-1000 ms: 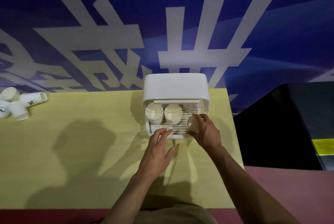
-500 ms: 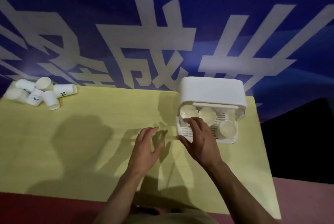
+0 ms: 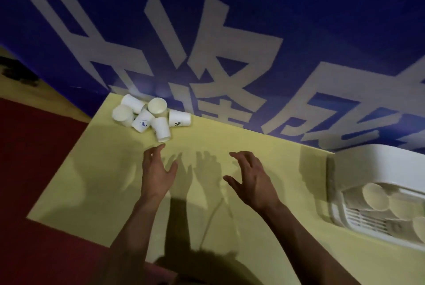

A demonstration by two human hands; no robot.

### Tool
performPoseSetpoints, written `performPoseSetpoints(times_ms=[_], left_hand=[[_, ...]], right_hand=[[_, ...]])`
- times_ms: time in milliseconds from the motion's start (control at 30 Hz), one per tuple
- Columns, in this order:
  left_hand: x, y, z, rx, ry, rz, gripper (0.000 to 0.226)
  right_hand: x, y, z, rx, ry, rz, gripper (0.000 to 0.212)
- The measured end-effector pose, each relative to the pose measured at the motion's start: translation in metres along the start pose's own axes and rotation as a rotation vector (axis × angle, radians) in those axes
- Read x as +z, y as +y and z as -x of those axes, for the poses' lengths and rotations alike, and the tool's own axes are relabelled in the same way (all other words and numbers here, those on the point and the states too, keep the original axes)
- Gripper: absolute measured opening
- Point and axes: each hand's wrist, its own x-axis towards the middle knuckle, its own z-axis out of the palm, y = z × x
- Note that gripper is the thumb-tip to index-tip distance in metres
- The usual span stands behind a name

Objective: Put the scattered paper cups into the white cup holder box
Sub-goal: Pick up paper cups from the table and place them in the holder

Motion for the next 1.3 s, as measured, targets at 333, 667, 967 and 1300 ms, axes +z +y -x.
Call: performPoseSetpoints(times_ms=[333,667,967,1300], left_hand=[[0.007,-0.034,-0.132,-0.069,-0.099,-0.044,0.071],[0.038,-0.053,-0.161,0.012,-0.12,-0.125,0.063],[0.029,-0.074,-0.137,0.29,-0.03,-0.154,0.034],[-0.01,-0.065,-0.089,0.121,-0.142,0.146,0.071]], right_hand=[[0.051,-0.042,-0.108,-0.031,-0.086,0.092,0.07],[0.089,-0.047,-0.192,-0.061,-0.161,0.22,0.077],[0.132,-0.053,-0.252,-0.195,-0.248,0.364,0.091],[0.154,-0.057,-0.244,-0.147,-0.448,0.456,0.068]])
